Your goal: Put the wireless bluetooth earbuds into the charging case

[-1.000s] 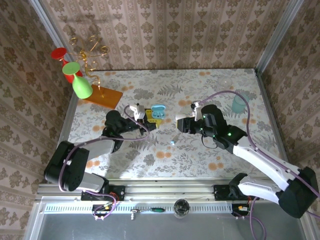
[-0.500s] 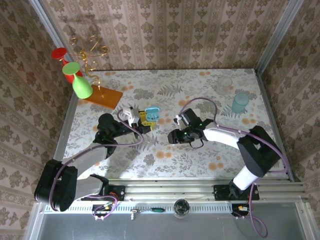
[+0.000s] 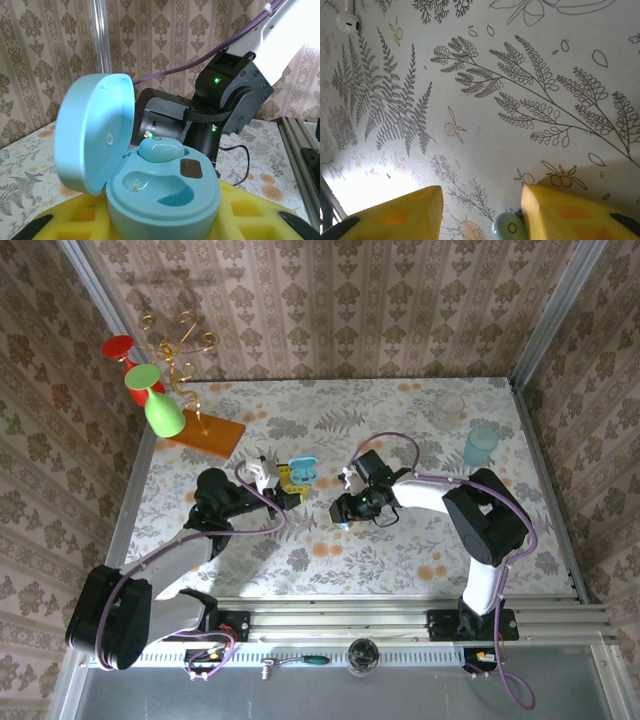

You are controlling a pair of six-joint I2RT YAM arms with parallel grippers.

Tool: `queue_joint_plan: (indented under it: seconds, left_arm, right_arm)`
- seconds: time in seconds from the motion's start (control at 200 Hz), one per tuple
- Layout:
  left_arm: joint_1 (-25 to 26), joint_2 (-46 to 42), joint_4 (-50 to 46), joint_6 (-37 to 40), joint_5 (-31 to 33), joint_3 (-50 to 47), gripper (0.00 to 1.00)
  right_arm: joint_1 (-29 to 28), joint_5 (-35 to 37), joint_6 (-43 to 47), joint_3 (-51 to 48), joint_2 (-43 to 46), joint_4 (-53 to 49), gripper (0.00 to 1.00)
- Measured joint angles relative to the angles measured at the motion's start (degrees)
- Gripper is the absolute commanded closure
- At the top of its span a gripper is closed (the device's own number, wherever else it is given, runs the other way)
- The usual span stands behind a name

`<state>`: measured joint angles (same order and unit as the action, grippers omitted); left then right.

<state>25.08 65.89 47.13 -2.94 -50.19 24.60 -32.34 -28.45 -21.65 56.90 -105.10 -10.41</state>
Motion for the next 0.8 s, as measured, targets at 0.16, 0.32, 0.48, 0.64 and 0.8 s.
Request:
queue_joint_plan:
  seconds: [0.16,0.32,0.48,0.64,0.8]
  left_arm:
    - [0.1,0.0,-1.7,0.5,0.1,0.0,0.75]
    - [0.4,0.3,-1.8,0.9,0.1,0.1,0.75]
    - [0.9,1.9,-1.7,1.2,0.4,0.2,0.75]
    - [2.8,2.9,-1.8,1.3,0.5,0.2,0.75]
    - [3.0,3.0,-1.7,1.3,0.5,0.2,0.75]
  right_arm:
    - [0.6,-1.2,0.7,-2.5,0.9,3.1,0.58]
    - [0.6,-2.0,0.7,-5.0,2.3,4.7,0.62]
    - [0.6,-2.7,0.7,-5.9,2.9,4.6,0.64]
    - [0.6,-3.8,1.0,-7.1,3.5,4.4,0.68]
    - [0.6,-4.9,1.4,-7.7,3.7,4.1,0.74]
